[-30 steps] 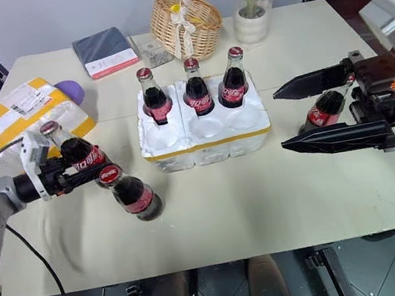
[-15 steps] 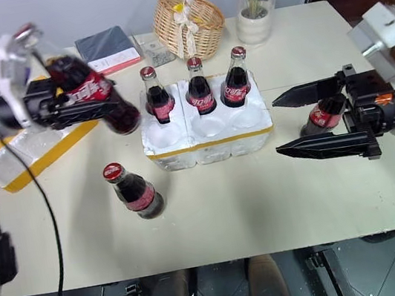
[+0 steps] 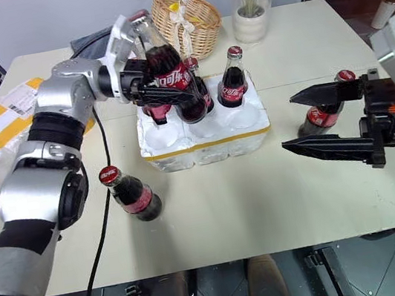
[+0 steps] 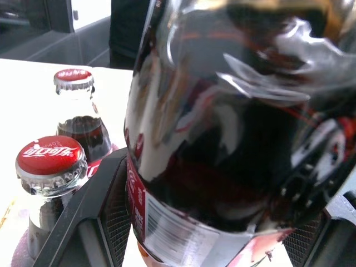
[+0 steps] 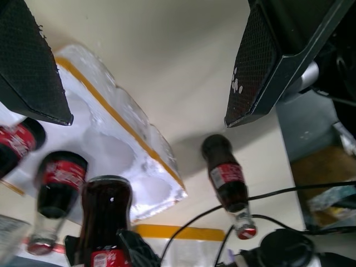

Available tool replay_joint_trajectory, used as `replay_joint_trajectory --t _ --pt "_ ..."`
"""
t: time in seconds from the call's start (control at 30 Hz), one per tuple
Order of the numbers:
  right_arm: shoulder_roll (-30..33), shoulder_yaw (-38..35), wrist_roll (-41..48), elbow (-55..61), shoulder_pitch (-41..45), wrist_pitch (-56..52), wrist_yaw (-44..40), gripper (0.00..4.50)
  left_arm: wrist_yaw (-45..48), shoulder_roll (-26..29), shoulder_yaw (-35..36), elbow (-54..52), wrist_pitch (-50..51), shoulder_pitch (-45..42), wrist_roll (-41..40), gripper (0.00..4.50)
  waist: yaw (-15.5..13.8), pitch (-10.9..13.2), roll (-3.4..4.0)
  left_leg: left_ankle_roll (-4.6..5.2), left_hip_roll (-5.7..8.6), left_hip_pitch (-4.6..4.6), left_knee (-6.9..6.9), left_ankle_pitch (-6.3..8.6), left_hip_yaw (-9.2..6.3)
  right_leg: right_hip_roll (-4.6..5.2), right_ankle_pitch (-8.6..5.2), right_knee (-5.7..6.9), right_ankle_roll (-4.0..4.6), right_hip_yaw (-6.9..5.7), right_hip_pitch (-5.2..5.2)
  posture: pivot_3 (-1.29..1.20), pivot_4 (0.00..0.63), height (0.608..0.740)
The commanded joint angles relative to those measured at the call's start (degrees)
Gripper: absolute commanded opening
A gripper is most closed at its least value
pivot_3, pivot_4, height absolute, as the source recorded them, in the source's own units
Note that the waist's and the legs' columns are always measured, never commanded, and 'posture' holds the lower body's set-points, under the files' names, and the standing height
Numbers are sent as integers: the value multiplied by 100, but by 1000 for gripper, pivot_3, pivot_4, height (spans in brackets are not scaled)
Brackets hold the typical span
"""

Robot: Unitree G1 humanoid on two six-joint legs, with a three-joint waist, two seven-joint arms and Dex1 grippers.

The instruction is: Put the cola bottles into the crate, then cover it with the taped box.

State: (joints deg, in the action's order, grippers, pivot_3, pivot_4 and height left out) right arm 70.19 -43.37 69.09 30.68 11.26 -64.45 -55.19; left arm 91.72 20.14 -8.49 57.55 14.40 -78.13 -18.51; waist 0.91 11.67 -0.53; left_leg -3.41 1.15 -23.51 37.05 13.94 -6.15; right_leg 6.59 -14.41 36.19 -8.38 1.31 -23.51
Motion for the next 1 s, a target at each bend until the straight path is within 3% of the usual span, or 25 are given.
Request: replay_joint_trajectory --t 0.03,0.33,0.57,0.63,0.7,0.87,1.0 --pt "-67 -639 369 210 -109 -194 354 4500 78 -177 22 200 -562 -318 160 2823 -25 0 -1 0 0 0 3 0 0 0 0 0 0 0 1 0 150 740" --pt "-121 -1009 756 264 -342 -251 993 4500 -91 -515 14 306 -1286 -71 652 2823 -15 2 -3 0 1 -1 8 0 -2 0 2 -1 -4 0 5 0 150 740" --pt "-99 -844 782 194 -310 -73 1168 4500 -32 -404 -68 54 -1259 239 943 2823 -15 2 -4 0 1 0 9 0 -3 0 2 1 -4 0 5 0 150 740" --pt "-77 -755 747 158 -290 -1 1164 4500 -1 -363 -46 31 -1167 260 955 3859 -4 2 -3 0 1 0 8 0 -3 0 2 1 -4 0 5 0 150 740" --pt "-50 -632 725 96 -239 80 1168 4500 21 -320 -23 -13 -1139 274 955 4463 -4 1 -2 0 1 1 7 0 -3 0 2 2 -4 0 5 0 150 740" --pt "-14 -306 603 -16 -115 281 1098 4500 75 -101 80 -253 -841 249 755 4463 -18 1 -2 0 1 3 10 -1 -4 0 3 3 -5 0 10 0 150 740" --pt "-34 19 444 -138 27 461 998 4500 78 380 36 -750 24 220 89 4463 18 1 -2 0 1 3 8 -1 -6 -1 3 4 -5 0 8 0 150 740"
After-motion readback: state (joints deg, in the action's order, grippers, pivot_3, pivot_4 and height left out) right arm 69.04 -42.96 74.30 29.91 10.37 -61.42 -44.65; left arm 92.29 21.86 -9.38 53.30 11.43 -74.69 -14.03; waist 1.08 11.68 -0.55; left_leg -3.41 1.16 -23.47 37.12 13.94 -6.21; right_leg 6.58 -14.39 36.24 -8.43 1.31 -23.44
